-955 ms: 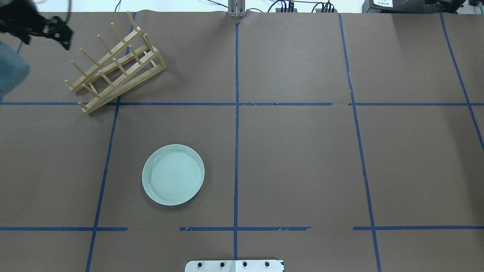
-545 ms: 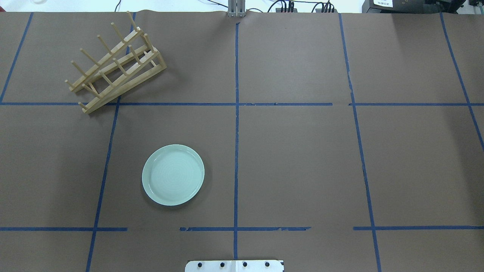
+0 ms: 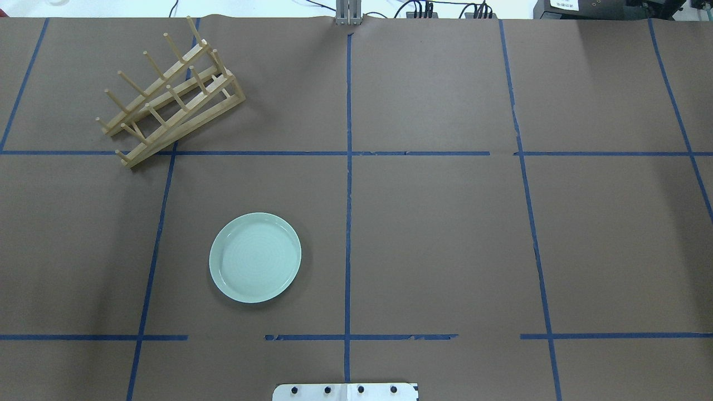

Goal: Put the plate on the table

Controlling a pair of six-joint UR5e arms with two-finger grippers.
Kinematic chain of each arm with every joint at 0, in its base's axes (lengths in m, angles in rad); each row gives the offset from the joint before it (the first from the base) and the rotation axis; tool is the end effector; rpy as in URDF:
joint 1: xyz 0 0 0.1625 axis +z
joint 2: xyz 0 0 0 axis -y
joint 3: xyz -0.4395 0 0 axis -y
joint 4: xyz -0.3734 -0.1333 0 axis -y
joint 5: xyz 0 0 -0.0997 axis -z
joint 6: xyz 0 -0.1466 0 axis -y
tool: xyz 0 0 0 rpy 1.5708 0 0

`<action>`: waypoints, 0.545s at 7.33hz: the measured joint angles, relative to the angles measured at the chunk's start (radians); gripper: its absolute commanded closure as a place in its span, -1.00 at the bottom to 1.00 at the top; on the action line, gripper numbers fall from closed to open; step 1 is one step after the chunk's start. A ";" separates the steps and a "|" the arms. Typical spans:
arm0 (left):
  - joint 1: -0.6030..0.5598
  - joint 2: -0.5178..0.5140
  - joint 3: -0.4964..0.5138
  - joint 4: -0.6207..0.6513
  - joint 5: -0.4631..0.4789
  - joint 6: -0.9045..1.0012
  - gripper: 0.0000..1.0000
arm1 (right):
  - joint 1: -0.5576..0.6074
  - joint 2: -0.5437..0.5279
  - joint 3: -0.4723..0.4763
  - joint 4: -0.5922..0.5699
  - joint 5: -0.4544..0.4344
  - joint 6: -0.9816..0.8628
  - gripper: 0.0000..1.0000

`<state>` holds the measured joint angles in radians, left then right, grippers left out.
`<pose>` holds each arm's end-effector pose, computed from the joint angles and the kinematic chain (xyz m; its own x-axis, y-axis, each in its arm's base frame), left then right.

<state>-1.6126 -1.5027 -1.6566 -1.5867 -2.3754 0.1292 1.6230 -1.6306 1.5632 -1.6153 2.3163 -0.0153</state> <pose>-0.0463 -0.4449 0.6926 0.6934 0.1239 -0.7098 -0.0480 0.9909 0.1261 0.0564 -0.4310 0.7445 0.7305 0.0988 0.6757 -0.0407 0.9940 -0.1013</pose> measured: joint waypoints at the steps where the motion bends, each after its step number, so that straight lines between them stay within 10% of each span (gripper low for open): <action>1: 0.000 0.003 -0.008 0.002 -0.001 -0.052 -1.00 | 0.000 0.000 0.000 0.000 0.000 0.000 -1.00; 4: 0.004 0.008 -0.055 -0.002 -0.003 -0.180 -1.00 | 0.000 0.001 0.001 0.000 0.000 0.000 -1.00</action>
<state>-1.6087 -1.4943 -1.7118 -1.5885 -2.3779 -0.0508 1.6230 -1.6301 1.5641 -1.6153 2.3163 -0.0154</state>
